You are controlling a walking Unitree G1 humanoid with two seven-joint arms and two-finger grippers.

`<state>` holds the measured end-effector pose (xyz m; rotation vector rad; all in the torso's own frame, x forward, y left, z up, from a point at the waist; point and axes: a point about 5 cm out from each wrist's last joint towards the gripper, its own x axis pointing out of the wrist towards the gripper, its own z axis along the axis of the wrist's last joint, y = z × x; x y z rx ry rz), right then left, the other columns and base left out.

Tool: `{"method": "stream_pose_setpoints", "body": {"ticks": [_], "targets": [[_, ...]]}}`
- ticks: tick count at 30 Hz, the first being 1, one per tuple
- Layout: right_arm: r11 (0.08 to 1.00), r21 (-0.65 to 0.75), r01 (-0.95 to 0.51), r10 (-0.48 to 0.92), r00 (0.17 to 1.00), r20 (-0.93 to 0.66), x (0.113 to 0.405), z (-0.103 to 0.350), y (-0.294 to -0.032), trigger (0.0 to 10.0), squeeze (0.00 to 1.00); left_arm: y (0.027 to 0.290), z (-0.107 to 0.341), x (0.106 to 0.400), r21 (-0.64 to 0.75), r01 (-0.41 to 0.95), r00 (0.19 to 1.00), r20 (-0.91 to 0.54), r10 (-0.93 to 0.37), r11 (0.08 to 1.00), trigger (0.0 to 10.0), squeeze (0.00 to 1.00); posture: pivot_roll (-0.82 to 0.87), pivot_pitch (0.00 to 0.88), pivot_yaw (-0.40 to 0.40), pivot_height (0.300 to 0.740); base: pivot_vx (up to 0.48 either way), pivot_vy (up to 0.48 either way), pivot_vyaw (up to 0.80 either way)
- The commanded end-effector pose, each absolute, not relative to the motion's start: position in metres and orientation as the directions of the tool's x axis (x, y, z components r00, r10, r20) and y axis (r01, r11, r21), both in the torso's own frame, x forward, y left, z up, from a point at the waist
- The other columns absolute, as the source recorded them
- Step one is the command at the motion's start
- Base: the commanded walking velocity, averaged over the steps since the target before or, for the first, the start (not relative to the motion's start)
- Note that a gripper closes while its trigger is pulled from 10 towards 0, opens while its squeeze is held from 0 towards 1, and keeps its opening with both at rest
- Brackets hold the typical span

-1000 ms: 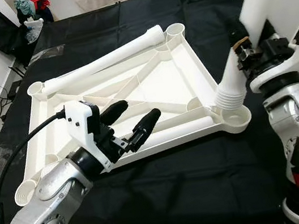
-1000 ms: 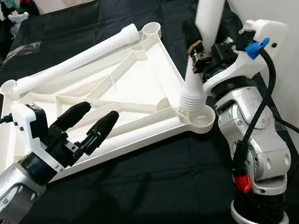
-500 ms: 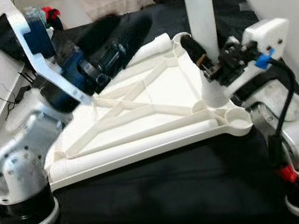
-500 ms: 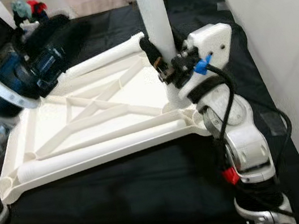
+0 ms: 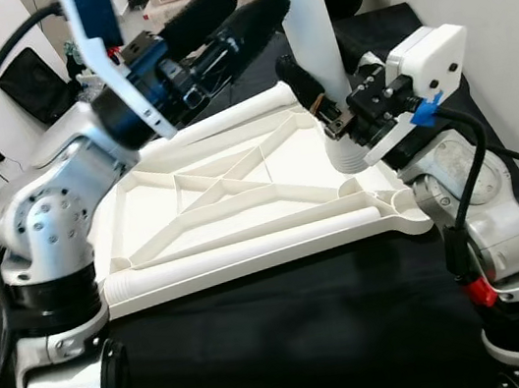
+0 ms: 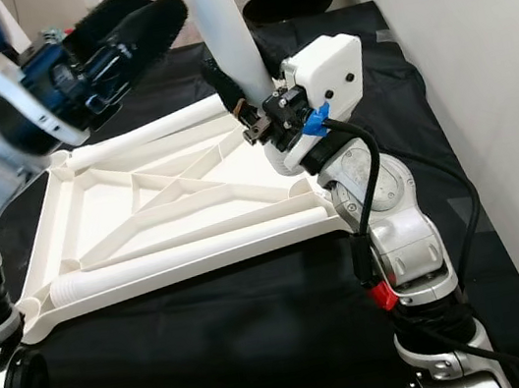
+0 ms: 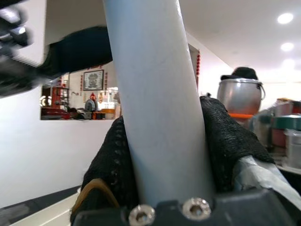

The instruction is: Building children table

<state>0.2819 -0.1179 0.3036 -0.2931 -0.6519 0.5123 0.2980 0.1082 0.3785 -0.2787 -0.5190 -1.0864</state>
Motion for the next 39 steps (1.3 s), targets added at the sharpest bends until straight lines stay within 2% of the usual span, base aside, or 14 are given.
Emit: {"method": "stream_pose_setpoints", "body": {"ticks": [1, 10, 11, 12, 27, 28, 29, 30, 33, 34, 36, 37, 39], "targets": [[0.821, -0.433, -0.371, 0.564, 0.64, 0.521, 0.278, 0.308, -0.112, 0.0, 0.0, 0.102, 0.383, 0.303, 0.047, 0.892, 0.357, 0.535, -0.766, 0.449, 10.0, 0.0, -0.04, 0.043, 0.109, 0.74, 0.0, 0.0, 0.0], [0.796, -0.446, -0.409, 0.602, 0.609, 0.517, 0.274, 0.308, -0.102, 0.0, 0.0, 0.085, 0.387, 0.309, 0.098, 0.925, 0.269, 0.51, -0.817, 0.366, 10.0, 0.0, -0.06, 0.037, 0.117, 0.74, 0.0, 0.0, 0.0], [0.792, -0.448, -0.414, 0.607, 0.606, 0.514, 0.273, 0.307, -0.101, 0.0, 0.0, 0.084, 0.388, 0.31, 0.106, 0.927, 0.26, 0.509, -0.82, 0.36, 4.3, 0.0, -0.06, 0.037, 0.117, 0.74, 0.0, 0.0, 0.0], [0.79, -0.449, -0.418, 0.611, 0.604, 0.512, 0.273, 0.307, -0.1, 0.0, 0.0, 0.084, 0.389, 0.31, 0.112, 0.928, 0.254, 0.508, -0.823, 0.355, 0.0, 0.0, -0.06, 0.037, 0.117, 0.74, 0.0, 0.0, 0.0], [0.762, -0.467, -0.449, 0.645, 0.591, 0.484, 0.273, 0.302, -0.096, 0.0, 0.0, 0.084, 0.395, 0.319, 0.176, 0.911, 0.253, 0.475, -0.843, 0.372, 0.0, 0.0, -0.07, 0.027, 0.111, 0.74, 0.0, 0.0, 0.0], [0.751, -0.468, -0.466, 0.658, 0.588, 0.47, 0.272, 0.301, -0.094, 1.5, 0.0, 0.085, 0.395, 0.32, 0.192, 0.909, 0.249, 0.462, -0.851, 0.37, 0.0, 0.0, -0.07, 0.027, 0.111, 0.74, 0.0, 0.0, 0.0], [0.751, -0.468, -0.466, 0.658, 0.588, 0.47, 0.272, 0.301, -0.094, 1.5, 0.0, 0.085, 0.395, 0.32, 0.192, 0.909, 0.249, 0.462, -0.851, 0.37, 0.0, 0.0, -0.07, 0.027, 0.111, 0.74, 0.0, 0.0, 0.0], [0.673, -0.461, -0.579, 0.738, 0.567, 0.366, 0.27, 0.288, -0.089, 10.0, 0.87, 0.085, 0.394, 0.32, 0.235, 0.916, 0.209, 0.413, -0.887, 0.325, 0.0, 0.0, -0.07, 0.02, 0.109, 0.74, 0.0, 0.0, 0.0], [0.646, -0.465, -0.605, 0.761, 0.557, 0.333, 0.269, 0.284, -0.088, 10.0, 0.87, 0.086, 0.393, 0.32, 0.249, 0.919, 0.192, 0.393, -0.899, 0.305, 0.0, 0.0, -0.07, 0.02, 0.109, 0.74, 0.0, 0.0, 0.0], [0.566, -0.478, -0.672, 0.822, 0.509, 0.257, 0.263, 0.275, -0.087, 10.0, 1.0, 0.086, 0.39, 0.317, 0.276, 0.931, 0.137, 0.346, -0.928, 0.24, 0.0, 0.0, -0.07, 0.02, 0.11, 0.74, 0.0, 0.0, 0.0], [0.405, -0.487, -0.774, 0.909, 0.396, 0.127, 0.25, 0.261, -0.086, 10.0, 1.0, 0.086, 0.382, 0.307, 0.302, 0.947, 0.035, 0.256, -0.966, 0.115, 0.0, 0.0, -0.07, 0.022, 0.113, 0.74, 0.0, 0.0, 0.0], [0.405, -0.487, -0.774, 0.909, 0.396, 0.127, 0.25, 0.261, -0.086, 10.0, 1.0, 0.086, 0.382, 0.307, 0.302, 0.947, 0.035, 0.256, -0.966, 0.115, 0.0, 0.0, -0.07, 0.022, 0.113, 0.74, 0.0, 0.0, 0.0], [0.345, -0.466, -0.815, 0.933, 0.353, 0.074, 0.248, 0.256, -0.087, 10.0, 1.0, 0.084, 0.375, 0.3, 0.305, 0.952, -0.029, 0.189, -0.981, 0.031, 0.0, 0.0, -0.08, 0.022, 0.114, 0.74, 0.0, 0.0, 0.0]]}}
